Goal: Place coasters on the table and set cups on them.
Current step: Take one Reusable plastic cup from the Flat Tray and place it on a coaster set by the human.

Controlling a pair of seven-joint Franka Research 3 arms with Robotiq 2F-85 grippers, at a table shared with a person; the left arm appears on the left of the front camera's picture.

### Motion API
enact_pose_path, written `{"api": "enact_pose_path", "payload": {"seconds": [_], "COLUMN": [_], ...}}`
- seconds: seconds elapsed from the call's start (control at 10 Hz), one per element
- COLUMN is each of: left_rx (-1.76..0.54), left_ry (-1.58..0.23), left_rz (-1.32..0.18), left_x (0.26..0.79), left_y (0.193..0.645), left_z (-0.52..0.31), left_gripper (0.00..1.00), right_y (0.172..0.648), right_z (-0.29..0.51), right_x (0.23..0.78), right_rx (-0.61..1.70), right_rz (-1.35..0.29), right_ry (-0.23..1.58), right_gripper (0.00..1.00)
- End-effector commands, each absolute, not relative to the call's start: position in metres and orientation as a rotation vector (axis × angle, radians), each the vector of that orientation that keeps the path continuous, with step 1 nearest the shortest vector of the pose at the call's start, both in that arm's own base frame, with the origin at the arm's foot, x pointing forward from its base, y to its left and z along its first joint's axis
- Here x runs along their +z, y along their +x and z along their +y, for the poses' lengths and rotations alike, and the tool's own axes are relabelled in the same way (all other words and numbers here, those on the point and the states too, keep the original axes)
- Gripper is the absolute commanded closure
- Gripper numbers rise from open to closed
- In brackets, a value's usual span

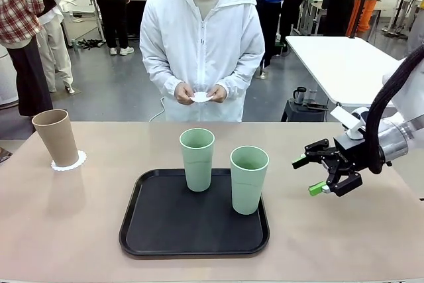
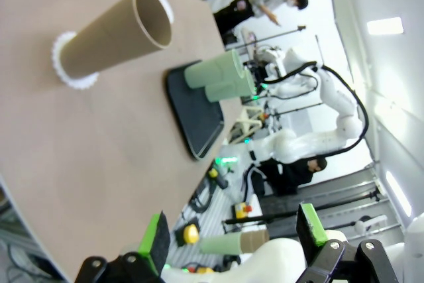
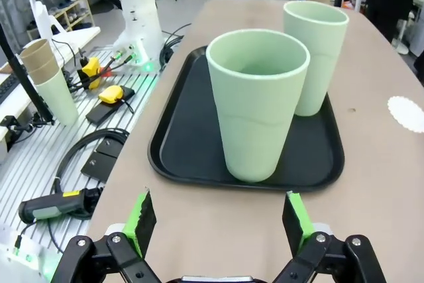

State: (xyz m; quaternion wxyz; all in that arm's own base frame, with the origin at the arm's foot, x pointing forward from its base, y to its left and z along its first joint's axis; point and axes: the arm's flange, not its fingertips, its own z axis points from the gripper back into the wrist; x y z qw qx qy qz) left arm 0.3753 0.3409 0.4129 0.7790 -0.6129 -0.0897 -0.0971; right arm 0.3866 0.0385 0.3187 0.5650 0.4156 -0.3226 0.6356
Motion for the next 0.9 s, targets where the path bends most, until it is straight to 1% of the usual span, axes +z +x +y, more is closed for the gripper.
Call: {"api": "enact_pose_path", "payload": {"seconds": [0.0, 0.1, 0.2, 0.5, 0.6, 0.7, 0.8], "left_rx": [-0.204, -0.204, -0.204, -0.204, -0.204, -0.204, -0.204], "left_ry": [-1.322, -1.322, -1.322, -1.322, -1.322, -1.322, -1.322], "left_rz": [-0.194, -0.194, -0.194, -0.194, -0.194, -0.194, -0.194], "left_x": [0.413, 0.413, 0.413, 0.413, 0.413, 0.413, 0.413], "left_y": [0.374, 0.374, 0.374, 0.374, 0.374, 0.374, 0.374], "left_z": [0.341, 0.341, 0.341, 0.341, 0.341, 0.341, 0.341], "left_gripper": [0.0, 0.0, 0.0, 0.0, 0.0, 0.0, 0.0], "right_y": [0.392, 0.389, 0.388, 0.388, 0.392, 0.395, 0.398], "right_z": [0.039, 0.039, 0.037, 0.036, 0.045, 0.057, 0.068], "right_x": [0.308, 0.313, 0.314, 0.312, 0.307, 0.3, 0.302], "right_rx": [1.494, 1.457, 1.495, 1.49, 1.478, 1.49, 1.517], "right_rz": [-0.792, -0.762, -0.758, -0.755, -0.773, -0.791, -0.862], "right_ry": [0.947, 0.992, 0.969, 0.97, 0.907, 0.948, 1.029], "right_gripper": [0.0, 0.0, 0.0, 0.0, 0.0, 0.0, 0.0]}}
